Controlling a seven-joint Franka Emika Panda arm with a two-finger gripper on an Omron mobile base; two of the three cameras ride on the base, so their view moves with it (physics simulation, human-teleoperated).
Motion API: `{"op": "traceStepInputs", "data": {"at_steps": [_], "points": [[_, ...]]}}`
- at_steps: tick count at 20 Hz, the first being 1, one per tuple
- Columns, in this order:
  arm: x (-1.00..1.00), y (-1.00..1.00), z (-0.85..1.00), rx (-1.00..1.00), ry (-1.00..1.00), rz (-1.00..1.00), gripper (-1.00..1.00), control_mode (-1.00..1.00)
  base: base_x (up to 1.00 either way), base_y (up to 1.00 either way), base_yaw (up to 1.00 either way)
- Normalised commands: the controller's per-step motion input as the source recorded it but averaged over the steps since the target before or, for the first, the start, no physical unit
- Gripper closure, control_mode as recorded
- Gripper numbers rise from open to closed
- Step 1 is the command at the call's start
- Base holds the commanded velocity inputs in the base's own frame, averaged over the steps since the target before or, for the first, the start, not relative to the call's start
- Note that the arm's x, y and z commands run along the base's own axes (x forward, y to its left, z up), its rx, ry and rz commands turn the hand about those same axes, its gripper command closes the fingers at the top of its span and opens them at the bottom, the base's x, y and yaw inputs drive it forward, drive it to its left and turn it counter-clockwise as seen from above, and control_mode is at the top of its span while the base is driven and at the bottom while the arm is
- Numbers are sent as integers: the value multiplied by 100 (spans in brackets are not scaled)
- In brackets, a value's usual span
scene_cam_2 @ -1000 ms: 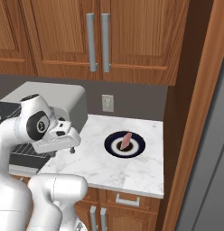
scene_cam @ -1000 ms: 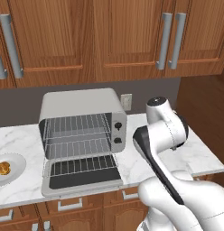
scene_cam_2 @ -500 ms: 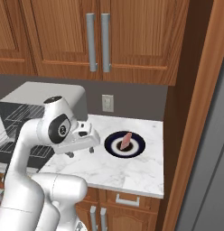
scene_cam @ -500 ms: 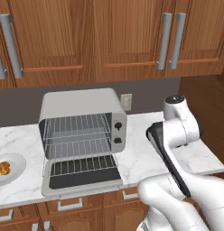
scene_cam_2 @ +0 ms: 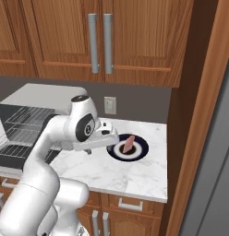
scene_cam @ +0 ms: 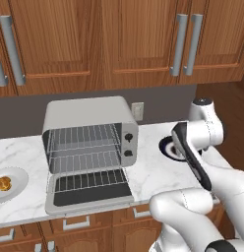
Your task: Open the toaster oven door. Place the bread on the top rack in the toaster oven and place the steak on the bottom rack.
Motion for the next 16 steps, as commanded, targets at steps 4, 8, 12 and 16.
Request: {"op": "traceStepInputs", "data": {"at_steps": [4,8,12,16], "points": [[62,-35,-3,8,6,2,-100,-100,0,0,0],[45,-20,-13,8,0,6,-100,-100,0,0,0],[34,-17,-22,4,0,4,-100,-100,0,0,0],[42,-15,-21,4,0,1,-100,-100,0,0,0]]}}
